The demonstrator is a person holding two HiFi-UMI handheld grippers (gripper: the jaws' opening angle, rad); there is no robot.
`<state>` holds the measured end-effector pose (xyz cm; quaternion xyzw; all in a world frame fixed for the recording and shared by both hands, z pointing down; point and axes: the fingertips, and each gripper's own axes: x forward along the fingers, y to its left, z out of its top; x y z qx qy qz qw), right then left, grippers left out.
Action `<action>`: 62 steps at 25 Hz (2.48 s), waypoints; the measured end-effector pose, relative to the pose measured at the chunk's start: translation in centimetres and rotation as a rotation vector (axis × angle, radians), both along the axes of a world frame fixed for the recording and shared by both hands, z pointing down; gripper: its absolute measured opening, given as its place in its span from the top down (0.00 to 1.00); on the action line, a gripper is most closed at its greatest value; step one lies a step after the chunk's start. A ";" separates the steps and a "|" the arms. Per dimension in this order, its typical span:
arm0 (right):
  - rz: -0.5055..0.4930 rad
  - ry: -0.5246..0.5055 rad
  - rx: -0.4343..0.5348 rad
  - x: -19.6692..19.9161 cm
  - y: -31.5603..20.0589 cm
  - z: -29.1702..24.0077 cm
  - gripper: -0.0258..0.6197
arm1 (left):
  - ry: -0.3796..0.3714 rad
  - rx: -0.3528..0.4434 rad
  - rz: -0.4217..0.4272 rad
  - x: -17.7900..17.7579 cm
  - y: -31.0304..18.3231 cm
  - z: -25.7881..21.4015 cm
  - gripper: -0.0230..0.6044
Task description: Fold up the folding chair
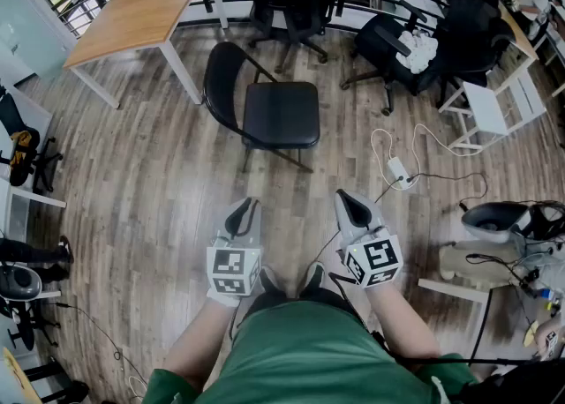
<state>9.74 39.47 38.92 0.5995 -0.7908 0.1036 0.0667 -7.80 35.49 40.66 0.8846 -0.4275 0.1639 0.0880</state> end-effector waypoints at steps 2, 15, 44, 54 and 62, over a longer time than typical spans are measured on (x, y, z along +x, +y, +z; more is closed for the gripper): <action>-0.005 -0.001 -0.001 0.3 0.3 0.1 0.96 | -0.001 -0.002 -0.004 0.3 0.3 0.1 0.87; -0.025 -0.119 -0.013 4.3 1.3 0.8 0.96 | -0.023 -0.006 -0.051 3.5 2.2 0.3 0.87; -0.013 -0.179 -0.118 2.6 -13.3 4.0 0.96 | -0.013 -0.064 -0.060 0.7 -12.1 3.3 0.87; 0.016 -0.181 -0.154 -1.5 -19.5 4.4 0.96 | 0.003 -0.100 0.005 -2.3 -18.7 4.8 0.87; 0.038 -0.211 -0.172 -2.2 -21.7 5.8 0.96 | -0.021 -0.119 0.011 -3.9 -21.5 6.0 0.87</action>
